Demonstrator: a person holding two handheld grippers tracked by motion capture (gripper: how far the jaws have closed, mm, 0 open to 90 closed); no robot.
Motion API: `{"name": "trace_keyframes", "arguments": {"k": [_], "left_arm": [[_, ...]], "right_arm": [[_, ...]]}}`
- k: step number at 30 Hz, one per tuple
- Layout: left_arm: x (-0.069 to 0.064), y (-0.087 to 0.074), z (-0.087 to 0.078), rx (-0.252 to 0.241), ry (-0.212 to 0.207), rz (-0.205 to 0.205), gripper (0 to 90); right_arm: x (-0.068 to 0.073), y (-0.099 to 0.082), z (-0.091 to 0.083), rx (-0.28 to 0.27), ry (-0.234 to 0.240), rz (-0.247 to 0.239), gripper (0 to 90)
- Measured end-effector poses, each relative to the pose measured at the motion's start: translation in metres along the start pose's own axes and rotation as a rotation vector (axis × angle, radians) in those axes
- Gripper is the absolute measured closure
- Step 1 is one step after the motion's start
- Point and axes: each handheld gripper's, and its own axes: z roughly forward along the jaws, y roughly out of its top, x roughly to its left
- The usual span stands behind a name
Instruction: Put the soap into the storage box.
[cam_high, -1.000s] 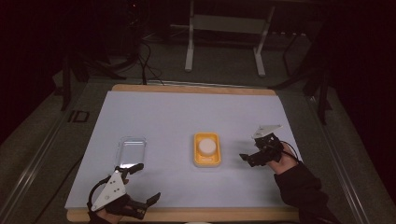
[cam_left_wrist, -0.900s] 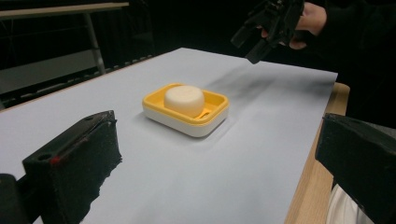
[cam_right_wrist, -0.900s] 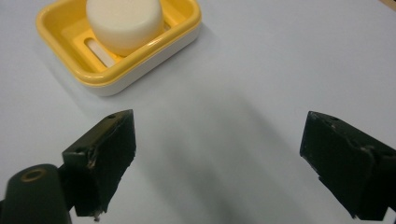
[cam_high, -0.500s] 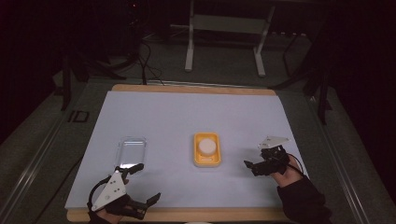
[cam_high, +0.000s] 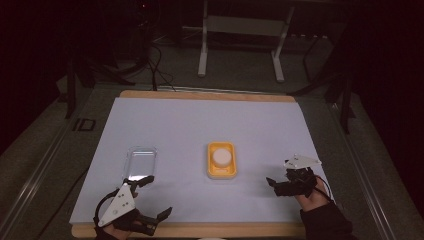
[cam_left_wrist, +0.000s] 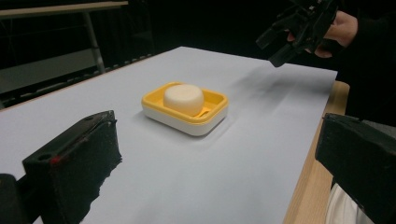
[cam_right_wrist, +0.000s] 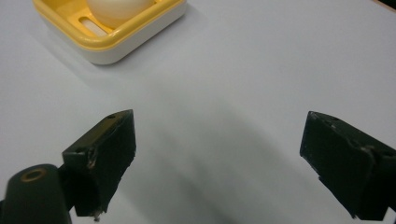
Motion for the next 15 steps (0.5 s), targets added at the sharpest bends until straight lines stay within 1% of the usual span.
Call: {"name": "trace_keyframes", "arguments": {"k": [5,6,8,9,10,11,12,15], "left_arm": [[0.0,0.0,0.0,0.001,-0.002,0.0,0.0],[-0.001,0.0,0.0,0.002,-0.002,0.0,0.0],[-0.001,0.0,0.0,0.002,-0.001,0.001,0.0],[-0.001,0.0,0.0,0.002,-0.001,0.001,0.0],[-0.001,0.0,0.0,0.002,0.0,0.001,0.0],[-0.001,0.0,0.0,0.003,-0.001,0.002,0.0],[-0.001,0.0,0.0,0.002,0.0,0.002,0.0],[-0.001,0.0,0.0,0.005,0.0,0.004,0.0]], "right_arm": [[0.001,-0.007,-0.006,-0.031,-0.014,0.015,10.5],[0.0,-0.008,-0.007,-0.028,-0.012,0.013,10.5],[0.002,-0.011,-0.008,-0.028,-0.027,0.011,10.5],[0.003,-0.012,-0.008,-0.017,-0.018,0.007,10.4],[0.004,-0.013,-0.007,-0.009,-0.019,0.002,10.4],[0.006,-0.015,-0.008,-0.005,-0.03,-0.006,10.5],[0.007,-0.016,-0.008,-0.001,-0.032,-0.008,10.4],[0.006,-0.018,-0.011,-0.015,-0.034,0.004,10.5]]}}
